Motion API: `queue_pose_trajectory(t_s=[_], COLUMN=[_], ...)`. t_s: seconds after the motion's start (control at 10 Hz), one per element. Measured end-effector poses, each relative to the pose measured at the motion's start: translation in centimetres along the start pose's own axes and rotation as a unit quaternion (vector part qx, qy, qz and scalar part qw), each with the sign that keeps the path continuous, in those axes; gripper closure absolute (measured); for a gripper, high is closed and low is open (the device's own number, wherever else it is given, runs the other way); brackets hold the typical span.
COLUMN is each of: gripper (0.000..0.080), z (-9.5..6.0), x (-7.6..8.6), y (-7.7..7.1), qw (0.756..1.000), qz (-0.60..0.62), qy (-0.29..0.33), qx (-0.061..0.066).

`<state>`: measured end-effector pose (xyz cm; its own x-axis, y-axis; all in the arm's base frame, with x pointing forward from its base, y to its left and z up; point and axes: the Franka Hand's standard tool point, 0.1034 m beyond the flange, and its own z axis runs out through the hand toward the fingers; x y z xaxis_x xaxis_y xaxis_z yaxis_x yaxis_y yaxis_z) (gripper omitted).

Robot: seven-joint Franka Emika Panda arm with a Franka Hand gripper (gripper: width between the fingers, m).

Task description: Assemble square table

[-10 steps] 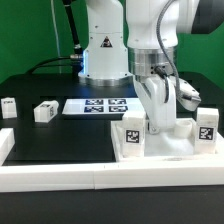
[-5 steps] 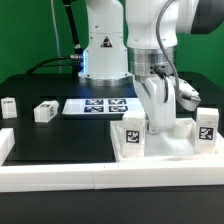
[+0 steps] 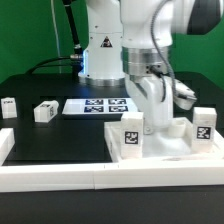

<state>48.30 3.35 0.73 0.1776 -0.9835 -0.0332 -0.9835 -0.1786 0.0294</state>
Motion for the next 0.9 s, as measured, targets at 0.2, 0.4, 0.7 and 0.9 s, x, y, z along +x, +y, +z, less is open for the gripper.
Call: queue_pose_trajectory(t_s=[0.2,0.4,0.7,0.9], gripper=[0.0739,0.0739,0.0739,0.0740], z=[0.0,-0.1,-0.1,-0.4], x=[3.0,5.4,5.9,8.3], y=[1.4,2.0,2.0,1.7], qw=[0.995,0.981,0.948,0.906], qz=[-0.098,-0.192,-0.317,-0.422], qy=[0.002,0.004,0.004,0.004], qx=[-0.006,-0.008,-0.007,-0.005])
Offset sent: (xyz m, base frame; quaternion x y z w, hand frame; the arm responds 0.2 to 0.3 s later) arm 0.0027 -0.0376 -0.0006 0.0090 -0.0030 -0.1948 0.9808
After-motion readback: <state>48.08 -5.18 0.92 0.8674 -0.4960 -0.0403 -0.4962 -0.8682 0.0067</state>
